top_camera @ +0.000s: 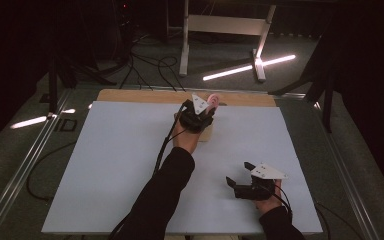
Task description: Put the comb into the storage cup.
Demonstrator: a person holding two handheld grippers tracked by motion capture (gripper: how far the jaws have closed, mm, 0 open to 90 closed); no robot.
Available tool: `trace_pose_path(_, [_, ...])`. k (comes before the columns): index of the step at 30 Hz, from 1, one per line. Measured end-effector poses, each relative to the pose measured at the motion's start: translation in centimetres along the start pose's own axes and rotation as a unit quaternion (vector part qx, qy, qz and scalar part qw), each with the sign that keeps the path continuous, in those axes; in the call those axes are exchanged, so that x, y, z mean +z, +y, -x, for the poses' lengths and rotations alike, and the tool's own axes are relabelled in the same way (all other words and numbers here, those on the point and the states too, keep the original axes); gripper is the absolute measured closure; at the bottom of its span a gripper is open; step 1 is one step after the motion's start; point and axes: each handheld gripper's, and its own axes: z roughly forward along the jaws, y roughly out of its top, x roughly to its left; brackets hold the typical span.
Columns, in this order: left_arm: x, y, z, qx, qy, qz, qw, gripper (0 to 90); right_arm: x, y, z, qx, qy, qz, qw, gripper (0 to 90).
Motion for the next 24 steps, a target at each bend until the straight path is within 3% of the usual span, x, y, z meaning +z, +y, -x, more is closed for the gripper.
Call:
trace_pose_path(17, [0.0, -0.2, 0.8, 0.005, -0.018, 0.004, 0.9998, 61.1, 0.0, 0.0, 0.0, 0.000, 0.000, -0.001, 1.0000, 11.4])
trace_pose_path(24, [-0.1, -0.3, 1.4, 0.022, -0.023, 0.004, 0.9995, 59.7, 0.1, 0.0, 0.0, -0.001, 0.001, -0.001, 1.0000, 11.4])
